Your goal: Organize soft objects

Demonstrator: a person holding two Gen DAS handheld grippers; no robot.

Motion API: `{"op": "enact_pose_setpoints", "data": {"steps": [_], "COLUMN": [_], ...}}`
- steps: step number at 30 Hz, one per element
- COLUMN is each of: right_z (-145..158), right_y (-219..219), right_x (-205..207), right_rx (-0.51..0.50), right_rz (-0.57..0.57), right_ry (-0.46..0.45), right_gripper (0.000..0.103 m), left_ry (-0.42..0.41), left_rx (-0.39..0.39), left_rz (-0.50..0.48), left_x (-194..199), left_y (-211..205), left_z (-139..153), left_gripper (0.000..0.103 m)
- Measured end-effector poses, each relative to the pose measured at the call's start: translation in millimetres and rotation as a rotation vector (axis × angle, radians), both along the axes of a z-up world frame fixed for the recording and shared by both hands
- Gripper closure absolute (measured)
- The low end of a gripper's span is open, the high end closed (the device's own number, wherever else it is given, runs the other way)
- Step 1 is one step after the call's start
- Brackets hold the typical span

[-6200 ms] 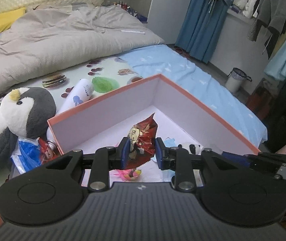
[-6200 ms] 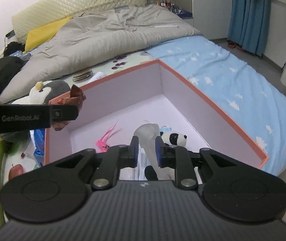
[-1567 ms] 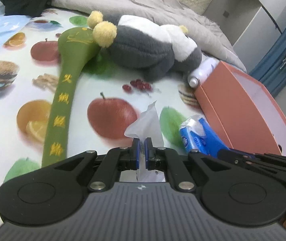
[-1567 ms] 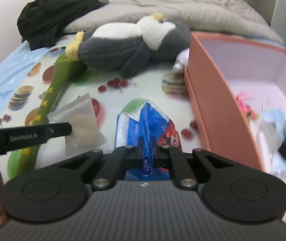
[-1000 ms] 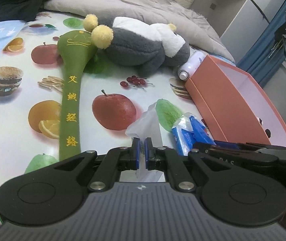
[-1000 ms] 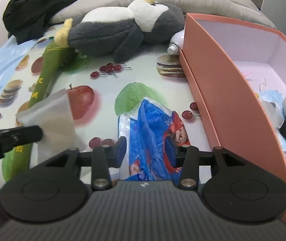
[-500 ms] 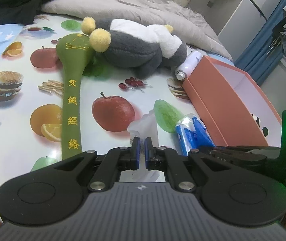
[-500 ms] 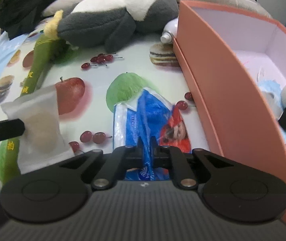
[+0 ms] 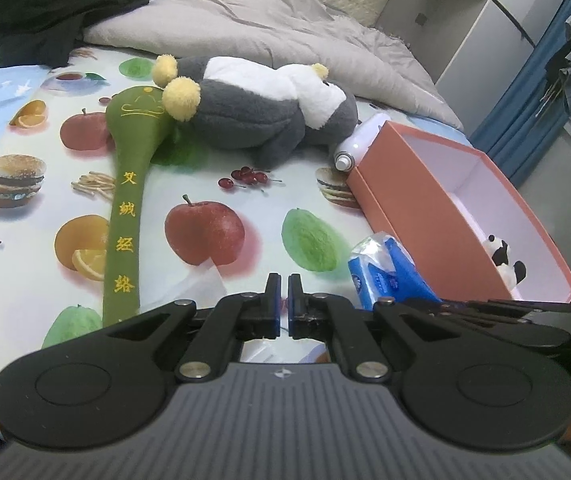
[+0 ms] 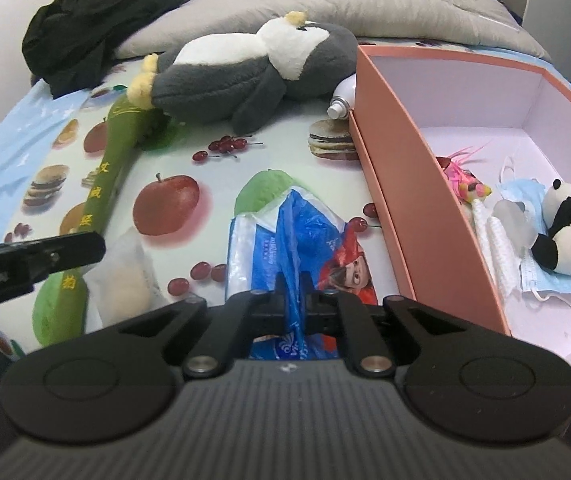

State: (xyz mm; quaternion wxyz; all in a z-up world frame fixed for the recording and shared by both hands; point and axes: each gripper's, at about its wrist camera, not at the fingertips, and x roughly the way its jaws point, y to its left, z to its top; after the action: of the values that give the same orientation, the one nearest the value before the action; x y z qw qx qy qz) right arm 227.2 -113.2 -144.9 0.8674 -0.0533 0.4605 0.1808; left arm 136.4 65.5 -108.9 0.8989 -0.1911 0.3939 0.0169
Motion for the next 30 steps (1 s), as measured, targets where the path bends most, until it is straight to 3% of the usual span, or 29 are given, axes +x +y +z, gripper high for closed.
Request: {"op": "enact_pose_setpoints", "data": {"steps": [8, 12, 16, 24, 27, 30], "right_z": [-16, -22, -25, -33, -37, -40], "right_y": [4, 6, 6, -2, -5, -4], "right_x": [-9, -13, -14, -13, -13, -12], "right_rx": [-0.015, -0.010, 0.003, 0.011, 0.014, 0.014], "right_rz": [0.043, 0.048, 0.046, 0.019, 0.014, 0.013], "right_ry": [0.033, 0.046, 0.062, 0.092, 0.107, 0.118], "right_gripper": [0.095, 0.095, 0.095, 0.095, 0.095, 0.095], "left_ry": [0.068, 0.115, 0.151, 0.212, 0.215, 0.223], "left_rx": [0.024, 0.098, 0.186, 0.391, 0.419, 0.393], "left_rz": [-0.039, -0.073, -0.175, -0.409, -0.457, -0.470], "left_x": [2, 7, 16, 30, 31, 34], "left_y": [16, 23, 22, 5, 2, 5], "left_z": [-15, -28, -39, -69, -76, -79], "left_gripper": [0.094, 0.062, 0.039, 0.033, 0.033, 0.033]}}
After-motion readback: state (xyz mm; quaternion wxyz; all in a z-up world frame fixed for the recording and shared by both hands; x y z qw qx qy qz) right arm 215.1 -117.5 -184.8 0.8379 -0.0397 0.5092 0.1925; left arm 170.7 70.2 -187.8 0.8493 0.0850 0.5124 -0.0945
